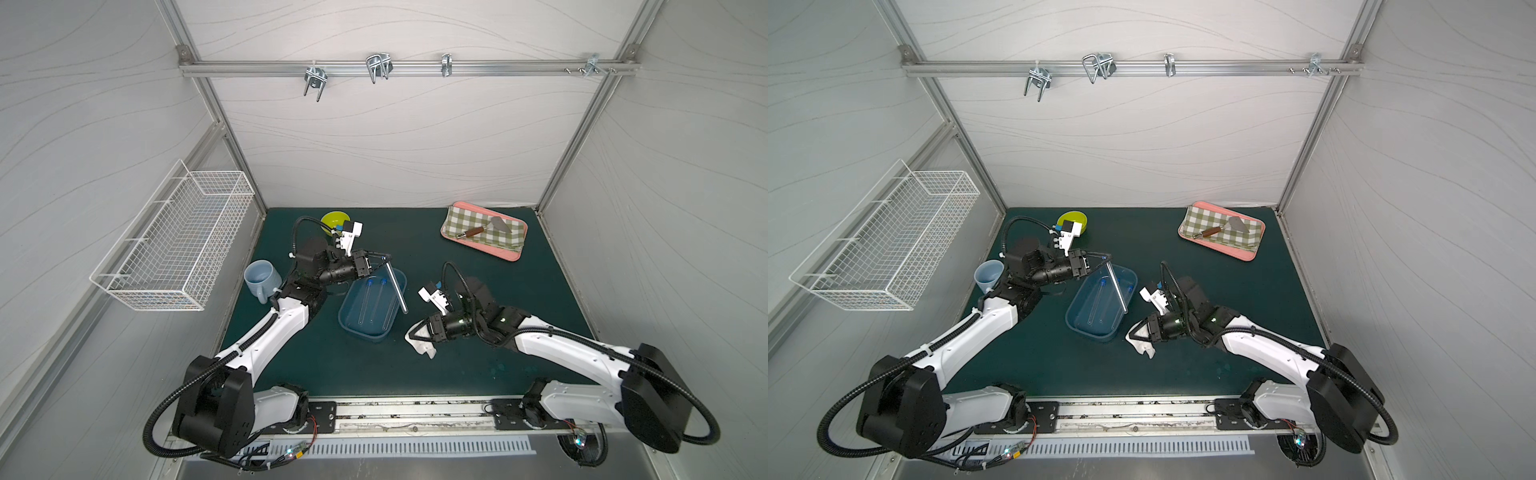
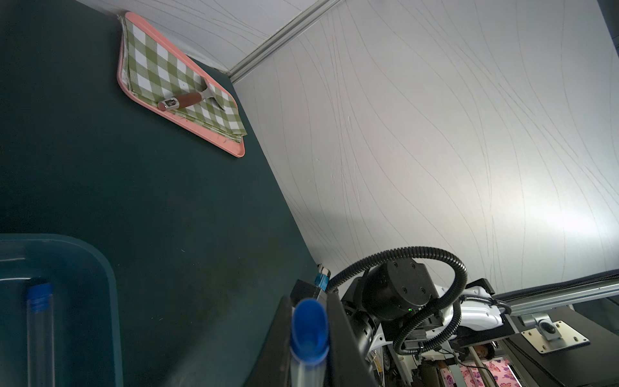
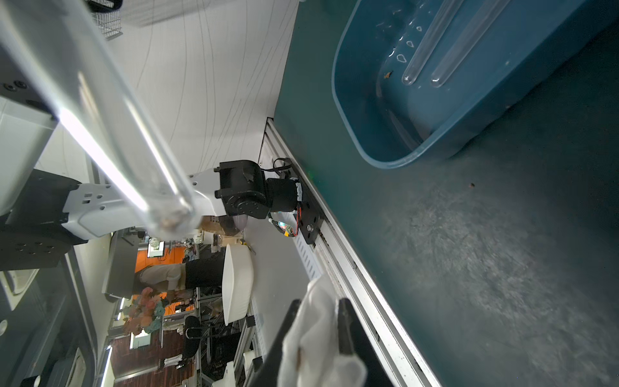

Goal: Wipe the exteriors of test tubes
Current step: Wipe the dirt from the test tube, then place the cleaning item at the center of the board, then place the test tube in the storage box.

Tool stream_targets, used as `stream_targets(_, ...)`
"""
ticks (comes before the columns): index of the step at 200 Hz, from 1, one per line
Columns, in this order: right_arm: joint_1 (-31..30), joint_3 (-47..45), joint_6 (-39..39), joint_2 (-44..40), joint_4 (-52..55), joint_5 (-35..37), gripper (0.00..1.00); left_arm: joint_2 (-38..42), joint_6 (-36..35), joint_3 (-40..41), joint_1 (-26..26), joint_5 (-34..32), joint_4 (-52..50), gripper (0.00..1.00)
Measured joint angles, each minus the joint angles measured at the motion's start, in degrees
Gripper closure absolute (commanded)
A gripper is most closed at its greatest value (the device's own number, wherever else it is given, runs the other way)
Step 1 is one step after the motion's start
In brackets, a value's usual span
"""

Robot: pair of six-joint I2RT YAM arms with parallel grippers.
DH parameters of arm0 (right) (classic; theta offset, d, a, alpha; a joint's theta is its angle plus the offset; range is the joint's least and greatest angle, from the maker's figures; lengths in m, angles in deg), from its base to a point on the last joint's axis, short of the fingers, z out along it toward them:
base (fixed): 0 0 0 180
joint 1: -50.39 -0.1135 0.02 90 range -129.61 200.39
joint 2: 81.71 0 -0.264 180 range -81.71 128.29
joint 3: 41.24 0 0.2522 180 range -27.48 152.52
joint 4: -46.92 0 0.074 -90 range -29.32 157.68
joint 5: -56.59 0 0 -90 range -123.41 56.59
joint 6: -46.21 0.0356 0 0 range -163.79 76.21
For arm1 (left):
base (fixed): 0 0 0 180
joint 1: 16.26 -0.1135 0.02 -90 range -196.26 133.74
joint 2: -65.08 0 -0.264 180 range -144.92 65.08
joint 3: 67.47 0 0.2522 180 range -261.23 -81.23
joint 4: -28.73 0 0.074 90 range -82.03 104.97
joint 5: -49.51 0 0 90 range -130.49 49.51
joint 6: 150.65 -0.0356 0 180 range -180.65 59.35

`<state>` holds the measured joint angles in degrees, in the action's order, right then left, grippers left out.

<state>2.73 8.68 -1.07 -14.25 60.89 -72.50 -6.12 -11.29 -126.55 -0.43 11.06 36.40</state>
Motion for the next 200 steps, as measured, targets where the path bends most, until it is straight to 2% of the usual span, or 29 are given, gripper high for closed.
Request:
stream_targets(39, 1.6, -0.5, -0.28, -1.75, 5.11, 3.02, 0.88, -0.2, -2.97, -1.44, -0.94, 0.44, -3.61, 0.93)
stream_targets(62, 5.33, -0.5, -0.61, -1.44, 7.96, 4.85, 0.92, -0.68, -4.92, -2.54, -1.29, 0.74, -5.97, 0.92)
stream_targets(83, 8.13, 0.11, -1.4, 0.24, 10.51, 7.32, 1.0, -1.09, -7.63, -3.65, -1.55, 0.74, -9.22, 0.92)
stream_targets(143, 11.04, 2.05, -3.5, 7.8, 13.94, 14.38, 1.0, -3.37, -15.23, -6.51, -2.14, 0.15, -18.51, 0.92)
stream_targets(200, 11.17, 3.76, -3.93, 10.93, 14.32, 15.37, 1.0, -5.55, -18.47, -7.65, -3.1, -0.15, -22.43, 0.92)
